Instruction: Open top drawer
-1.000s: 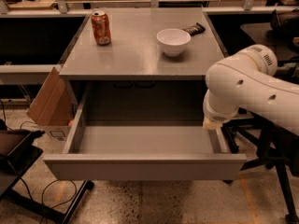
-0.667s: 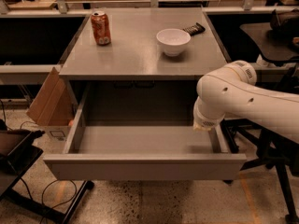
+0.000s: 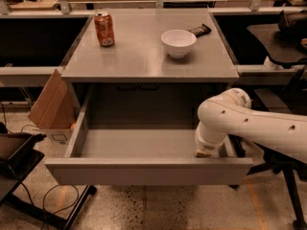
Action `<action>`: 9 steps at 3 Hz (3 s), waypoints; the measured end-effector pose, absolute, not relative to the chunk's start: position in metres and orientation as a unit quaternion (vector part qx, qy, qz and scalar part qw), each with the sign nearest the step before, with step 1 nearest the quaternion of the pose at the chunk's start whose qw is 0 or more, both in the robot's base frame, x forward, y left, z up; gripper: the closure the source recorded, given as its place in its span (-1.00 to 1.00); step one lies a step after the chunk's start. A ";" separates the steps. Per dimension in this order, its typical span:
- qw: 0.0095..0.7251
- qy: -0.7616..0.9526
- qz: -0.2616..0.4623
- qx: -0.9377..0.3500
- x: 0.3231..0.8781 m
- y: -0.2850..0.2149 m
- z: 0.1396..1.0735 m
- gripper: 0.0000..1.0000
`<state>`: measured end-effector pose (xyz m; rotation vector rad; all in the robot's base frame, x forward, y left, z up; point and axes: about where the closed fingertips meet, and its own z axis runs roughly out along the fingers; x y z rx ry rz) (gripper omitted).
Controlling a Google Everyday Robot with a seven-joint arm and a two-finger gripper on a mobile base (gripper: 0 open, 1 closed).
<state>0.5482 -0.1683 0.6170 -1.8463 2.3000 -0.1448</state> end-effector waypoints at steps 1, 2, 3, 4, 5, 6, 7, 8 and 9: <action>0.069 0.791 -0.031 -0.607 0.511 -0.165 0.614 1.00; 0.069 0.791 -0.031 -0.607 0.511 -0.165 0.614 1.00; 0.074 0.784 -0.031 -0.615 0.492 -0.159 0.638 1.00; 0.083 0.764 -0.052 -0.637 0.484 -0.163 0.691 1.00; 0.090 0.745 -0.066 -0.657 0.499 -0.181 0.747 1.00; 0.086 0.732 -0.064 -0.673 0.523 -0.217 0.783 1.00; 0.099 0.748 -0.039 -0.655 0.549 -0.283 0.813 1.00; 0.137 0.783 -0.045 -0.606 0.556 -0.320 0.850 1.00; 0.169 0.805 -0.074 -0.564 0.554 -0.328 0.888 1.00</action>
Offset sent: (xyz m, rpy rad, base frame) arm -0.1572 0.0154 0.0535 0.0992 0.1721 -0.0916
